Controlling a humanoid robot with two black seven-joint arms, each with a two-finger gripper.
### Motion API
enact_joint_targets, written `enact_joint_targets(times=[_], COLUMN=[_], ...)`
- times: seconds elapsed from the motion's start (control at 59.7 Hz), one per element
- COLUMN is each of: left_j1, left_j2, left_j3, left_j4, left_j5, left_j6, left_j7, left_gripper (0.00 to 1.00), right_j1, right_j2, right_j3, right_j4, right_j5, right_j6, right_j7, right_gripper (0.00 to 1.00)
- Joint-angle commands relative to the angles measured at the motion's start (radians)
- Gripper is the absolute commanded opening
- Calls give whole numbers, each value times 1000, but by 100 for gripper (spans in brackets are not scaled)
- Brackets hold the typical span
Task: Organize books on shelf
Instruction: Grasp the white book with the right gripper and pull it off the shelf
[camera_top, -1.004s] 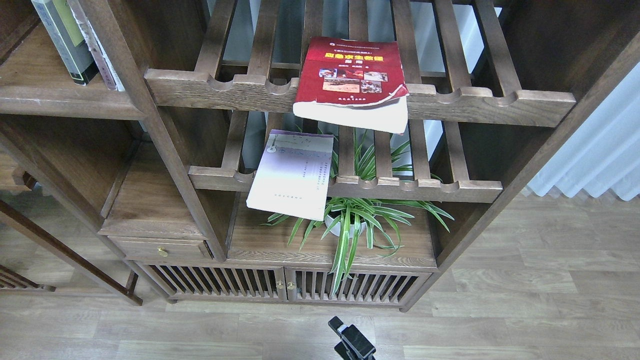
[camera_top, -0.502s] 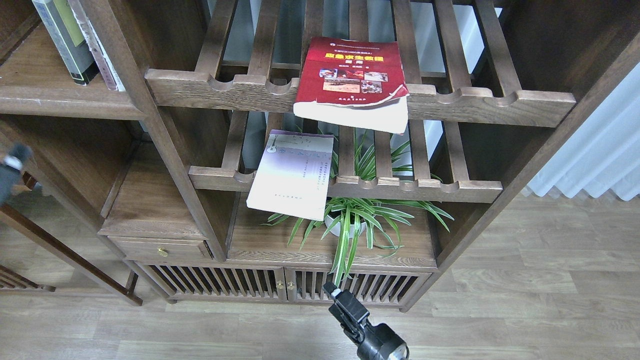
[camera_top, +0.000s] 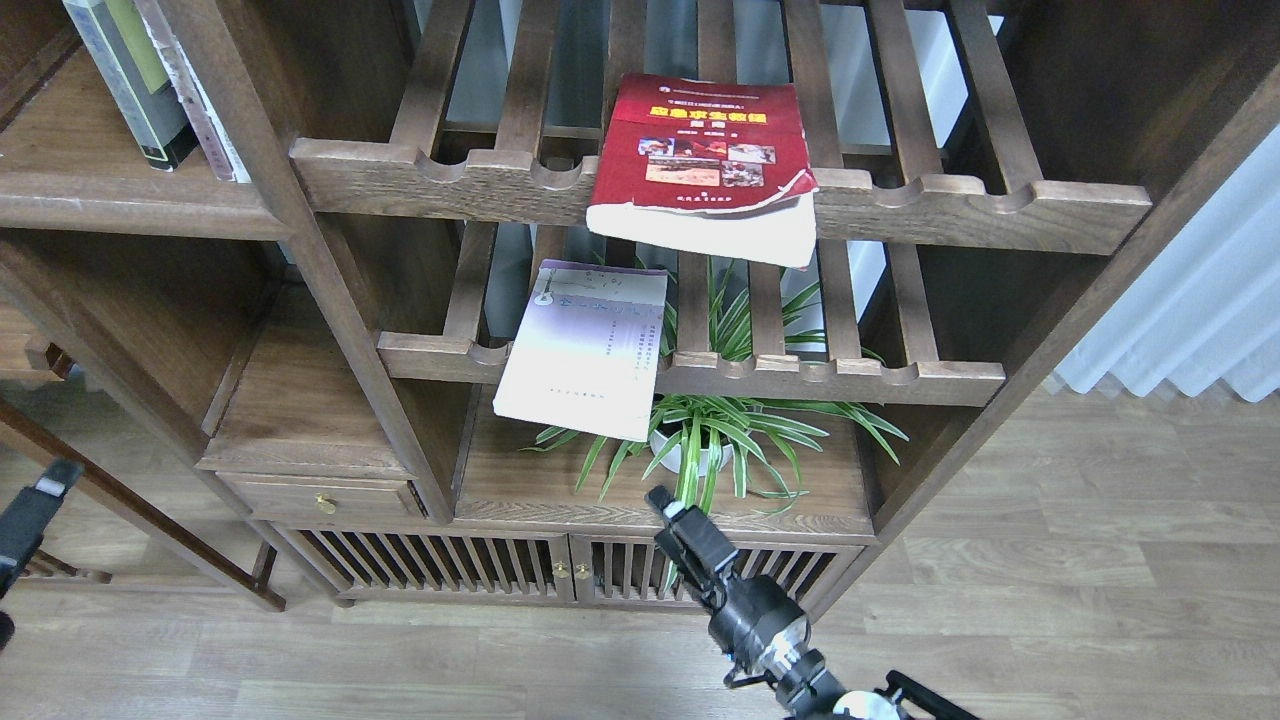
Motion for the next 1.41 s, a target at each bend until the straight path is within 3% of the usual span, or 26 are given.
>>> enact_joint_targets(times=[0.0, 0.603, 1.389], left_j1=[15, 25, 18], left_j2=[0, 0, 0], left_j3=[0, 0, 0], left_j4=[13, 16, 16], left_j5=[-11, -31, -33], left_j6=[0, 0, 0], left_j7=[1, 1, 9], left_gripper=[100, 100, 100], right_j1=[4, 131, 163], right_j2=[0, 0, 0], right_j3=[0, -17, -86], right_j4=[37, -4, -3], right_j5=[2, 19, 55], right_j6=[0, 0, 0], right_j7=[2, 7, 9], right_gripper=[99, 99, 98])
